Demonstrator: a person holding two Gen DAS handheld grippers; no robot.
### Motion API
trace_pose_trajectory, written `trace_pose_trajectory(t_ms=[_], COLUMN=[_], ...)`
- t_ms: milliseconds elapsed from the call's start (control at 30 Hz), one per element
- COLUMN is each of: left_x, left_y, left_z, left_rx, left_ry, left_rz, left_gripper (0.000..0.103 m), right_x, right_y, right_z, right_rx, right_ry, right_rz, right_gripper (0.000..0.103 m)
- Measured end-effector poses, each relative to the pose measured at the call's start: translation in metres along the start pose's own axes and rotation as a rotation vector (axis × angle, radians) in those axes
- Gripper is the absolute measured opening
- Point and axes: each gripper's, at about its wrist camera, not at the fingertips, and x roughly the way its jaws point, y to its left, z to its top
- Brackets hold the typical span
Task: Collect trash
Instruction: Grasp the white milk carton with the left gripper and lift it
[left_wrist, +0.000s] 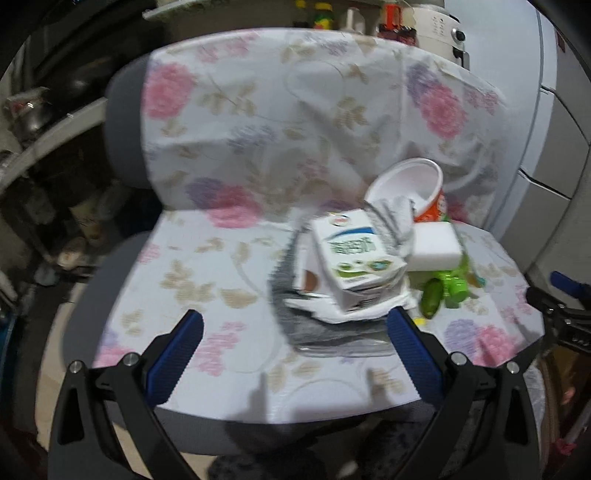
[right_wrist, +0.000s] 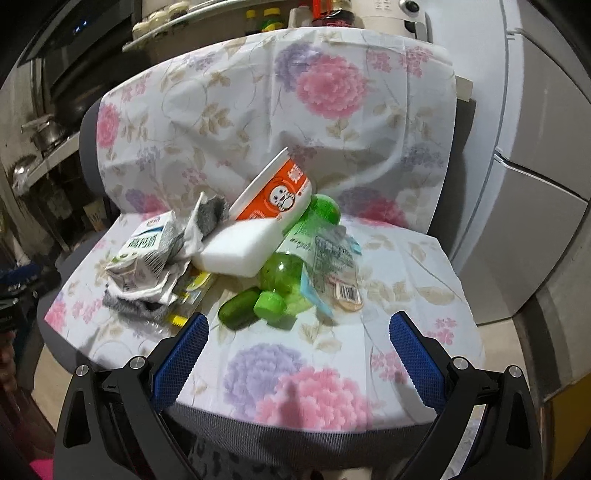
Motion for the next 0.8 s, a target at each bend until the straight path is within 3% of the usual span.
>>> trace_pose_trajectory(t_ms=[133,267,533,700,733,767,800], left_x=[0.018,0.039,0.098,0.114,0.115,0.115,0.114], left_y=[-0.031,-0.052,-0.07,-0.07,-0.07,-0.07,-0.069], left_z=[0.008,0.018,0.033,0.037,0.037,0.037,0.037], left_rx=[0.057,0.05,0.002,-0.001,0.009,0.012,0.016], left_ry=[0.012,0.027,0.129,0.136,0.134,0.133,0.128], left_rz=[-0.035,-0.067,0.025,0.068,0.081,0.081,0.078], left_gripper=[0.097,0.097,0.097,0.096,0.093,0.083,0.083], right_x=[0.008,0.009,0.009,0.01,0.01,0.01,0.01], right_y=[-0.012,-0.031,-0.058,-0.059,-0.059,-0.059,-0.058], right_z=[0.001,0.001,-0.005,-0.007,-0.008,-0.008,-0.008], right_rx=[0.013,0.056,0.107,0.102,0.101,0.1,0.1], right_ry=[0.001,-0.014,-0.005,0.003,0.004,0.005,0.006], right_rz=[-0.048,-0.095,-0.093,-0.093,-0.092,-0.093,-0.093], right_gripper=[0.097,0.097,0.097,0.097,0.097,0.097,0.097])
